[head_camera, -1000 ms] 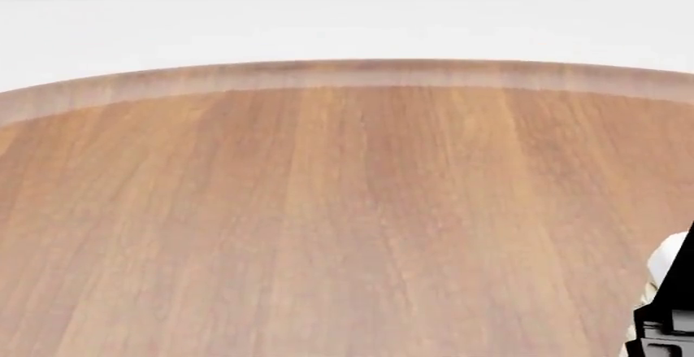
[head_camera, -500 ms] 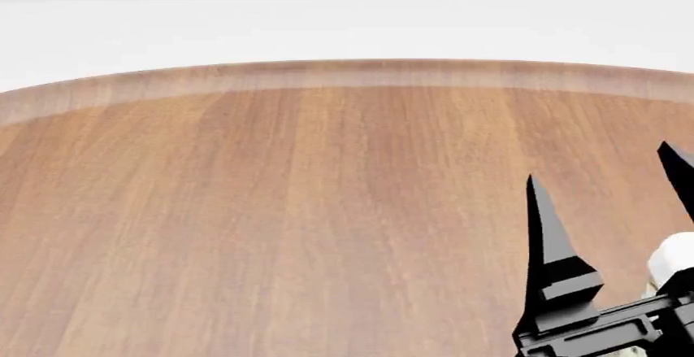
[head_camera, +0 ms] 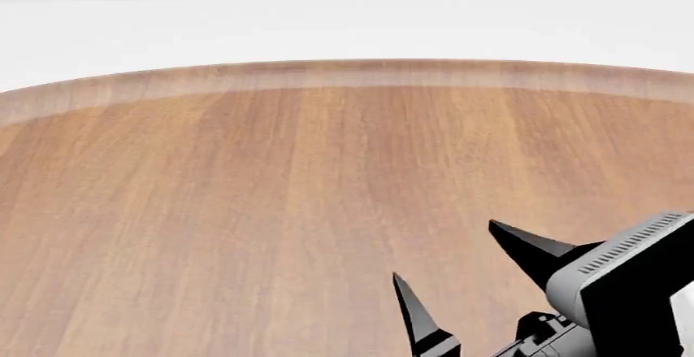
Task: Pick the milk and place it in the basket.
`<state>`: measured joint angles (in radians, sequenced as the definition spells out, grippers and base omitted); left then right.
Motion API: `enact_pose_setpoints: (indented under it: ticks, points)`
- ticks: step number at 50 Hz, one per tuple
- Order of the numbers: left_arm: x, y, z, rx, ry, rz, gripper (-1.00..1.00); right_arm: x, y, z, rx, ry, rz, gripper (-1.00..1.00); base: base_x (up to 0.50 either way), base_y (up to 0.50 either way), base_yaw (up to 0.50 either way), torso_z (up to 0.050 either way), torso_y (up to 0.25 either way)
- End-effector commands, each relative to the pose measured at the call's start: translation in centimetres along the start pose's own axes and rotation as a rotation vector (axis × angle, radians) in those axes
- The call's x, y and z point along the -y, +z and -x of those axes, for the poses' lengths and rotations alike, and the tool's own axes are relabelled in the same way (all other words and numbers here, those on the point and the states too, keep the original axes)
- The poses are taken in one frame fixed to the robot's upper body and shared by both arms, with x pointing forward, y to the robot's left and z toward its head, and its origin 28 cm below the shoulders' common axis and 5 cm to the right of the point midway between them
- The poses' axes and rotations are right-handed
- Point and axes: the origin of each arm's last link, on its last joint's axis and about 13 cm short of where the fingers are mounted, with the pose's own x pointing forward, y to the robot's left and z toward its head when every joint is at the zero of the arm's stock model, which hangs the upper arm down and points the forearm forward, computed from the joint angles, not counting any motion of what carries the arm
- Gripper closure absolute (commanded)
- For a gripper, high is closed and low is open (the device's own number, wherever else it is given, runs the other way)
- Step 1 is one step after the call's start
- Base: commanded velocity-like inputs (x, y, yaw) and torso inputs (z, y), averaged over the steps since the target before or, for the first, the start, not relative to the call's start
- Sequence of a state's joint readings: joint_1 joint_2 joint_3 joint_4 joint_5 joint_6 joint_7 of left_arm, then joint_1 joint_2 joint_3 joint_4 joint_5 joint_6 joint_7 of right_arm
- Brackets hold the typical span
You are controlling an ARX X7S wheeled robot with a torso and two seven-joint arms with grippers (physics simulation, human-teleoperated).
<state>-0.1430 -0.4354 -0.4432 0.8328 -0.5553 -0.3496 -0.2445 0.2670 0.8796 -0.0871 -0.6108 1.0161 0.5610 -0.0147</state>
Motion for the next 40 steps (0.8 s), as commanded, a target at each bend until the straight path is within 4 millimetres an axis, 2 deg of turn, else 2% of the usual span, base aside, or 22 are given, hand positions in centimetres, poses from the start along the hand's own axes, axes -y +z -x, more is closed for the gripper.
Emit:
enact_pose_setpoints:
  ticks: [1, 17, 24, 40]
  points:
    - [0.0, 0.0, 0.0, -0.001, 0.0, -0.001, -1.0, -1.0, -2.0, -0.8, -0.1, 0.142, -0.004, -1.0, 0.0, 0.0, 0.0, 0.0, 0.0]
    - [0.0, -0.1, 0.0, -0.001, -0.001, -0.001, -1.0, -2.4, -3.5, -0.4, -0.165, 0.317, 0.014, -1.0, 0.0, 0.0, 0.0, 0.0, 0.0]
    - [0.0, -0.1, 0.0, -0.002, -0.001, 0.0, -1.0, -3.3, -3.7, 0.1, -0.173, 0.422, 0.029, -1.0, 0.0, 0.0, 0.0, 0.0, 0.0]
    - [0.0, -0.1, 0.0, -0.001, -0.002, 0.0, -1.0, -4.5, -4.2, 0.5, -0.194, 0.537, 0.042, -1.0, 0.0, 0.0, 0.0, 0.0, 0.0]
